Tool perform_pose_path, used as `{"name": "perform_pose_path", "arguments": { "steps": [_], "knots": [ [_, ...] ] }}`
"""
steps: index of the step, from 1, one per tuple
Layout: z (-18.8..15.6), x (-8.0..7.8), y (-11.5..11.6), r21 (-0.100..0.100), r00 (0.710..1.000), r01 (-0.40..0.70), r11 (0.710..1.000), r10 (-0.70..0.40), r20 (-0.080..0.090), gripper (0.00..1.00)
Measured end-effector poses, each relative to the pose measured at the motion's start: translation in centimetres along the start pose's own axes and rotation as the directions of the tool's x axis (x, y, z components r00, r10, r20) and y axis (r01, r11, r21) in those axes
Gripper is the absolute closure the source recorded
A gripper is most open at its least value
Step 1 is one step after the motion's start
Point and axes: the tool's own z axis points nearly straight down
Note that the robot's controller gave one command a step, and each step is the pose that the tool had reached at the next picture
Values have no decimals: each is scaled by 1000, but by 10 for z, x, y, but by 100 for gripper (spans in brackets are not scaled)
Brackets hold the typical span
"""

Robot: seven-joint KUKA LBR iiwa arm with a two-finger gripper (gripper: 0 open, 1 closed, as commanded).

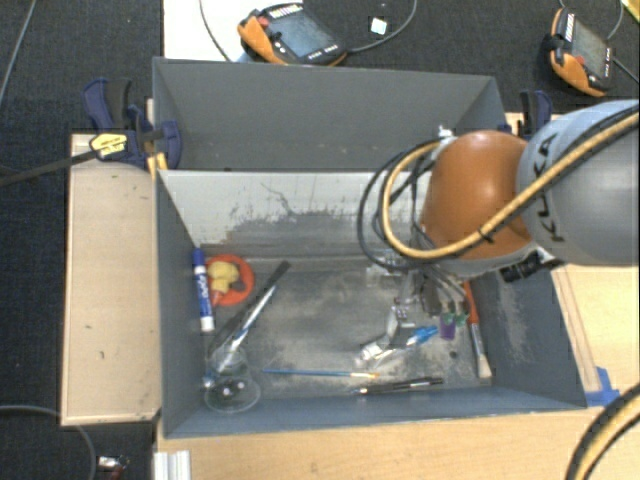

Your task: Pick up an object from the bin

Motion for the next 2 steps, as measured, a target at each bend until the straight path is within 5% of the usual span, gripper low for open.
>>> {"name": "perform_pose_path", "arguments": {
  "steps": [1,2],
  "knots": [
    [-4,-2,0,0,1000,-2,1000,2,8,0],
    [75,30,-27,2,952,306,952,-306,7,0]
  ]
}}
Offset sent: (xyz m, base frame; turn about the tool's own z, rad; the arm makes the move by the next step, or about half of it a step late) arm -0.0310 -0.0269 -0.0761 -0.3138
